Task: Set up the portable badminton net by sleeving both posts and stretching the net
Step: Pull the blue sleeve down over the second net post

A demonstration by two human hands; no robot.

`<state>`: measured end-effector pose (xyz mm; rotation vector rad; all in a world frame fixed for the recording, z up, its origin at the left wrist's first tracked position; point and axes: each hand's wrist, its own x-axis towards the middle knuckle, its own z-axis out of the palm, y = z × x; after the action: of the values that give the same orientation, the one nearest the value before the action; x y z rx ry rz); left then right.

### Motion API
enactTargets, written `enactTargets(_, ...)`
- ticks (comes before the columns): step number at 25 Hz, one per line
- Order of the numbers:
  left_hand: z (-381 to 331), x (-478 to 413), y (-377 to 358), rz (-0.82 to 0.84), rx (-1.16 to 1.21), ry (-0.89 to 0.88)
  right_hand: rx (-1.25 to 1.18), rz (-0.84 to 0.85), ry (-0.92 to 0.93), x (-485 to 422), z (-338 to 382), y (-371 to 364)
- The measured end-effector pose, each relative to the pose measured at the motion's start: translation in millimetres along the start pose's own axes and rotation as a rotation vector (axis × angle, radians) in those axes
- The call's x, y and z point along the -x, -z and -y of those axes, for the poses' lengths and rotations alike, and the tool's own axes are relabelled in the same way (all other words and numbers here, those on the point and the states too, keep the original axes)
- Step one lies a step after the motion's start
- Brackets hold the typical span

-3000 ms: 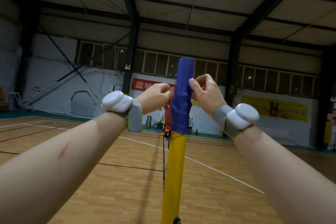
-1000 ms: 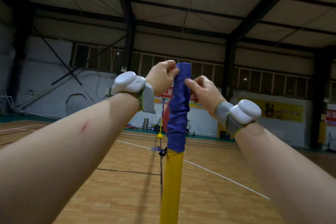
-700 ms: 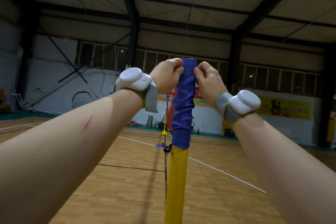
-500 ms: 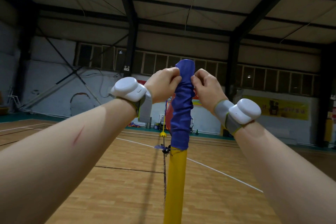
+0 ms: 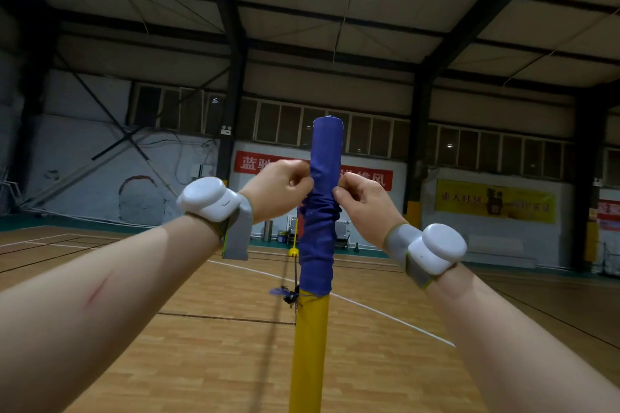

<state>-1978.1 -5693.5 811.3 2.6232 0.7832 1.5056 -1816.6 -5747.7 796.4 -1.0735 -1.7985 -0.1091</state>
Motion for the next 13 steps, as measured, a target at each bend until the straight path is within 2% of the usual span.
enactTargets(4, -15, -29, 10, -0.225, 0.101, 0.125, -0.001, 0.040, -0.074, -11, 1, 8)
enactTargets(8, -20, -42, 10, -0.237, 0.085, 0.093, -0.085, -0.189, -0.180, -43, 14, 20)
enactTargets(13, -19, -42, 4, -0.208, 0.129, 0.070, 0.024, -0.190, -0.096, -57, 20, 14)
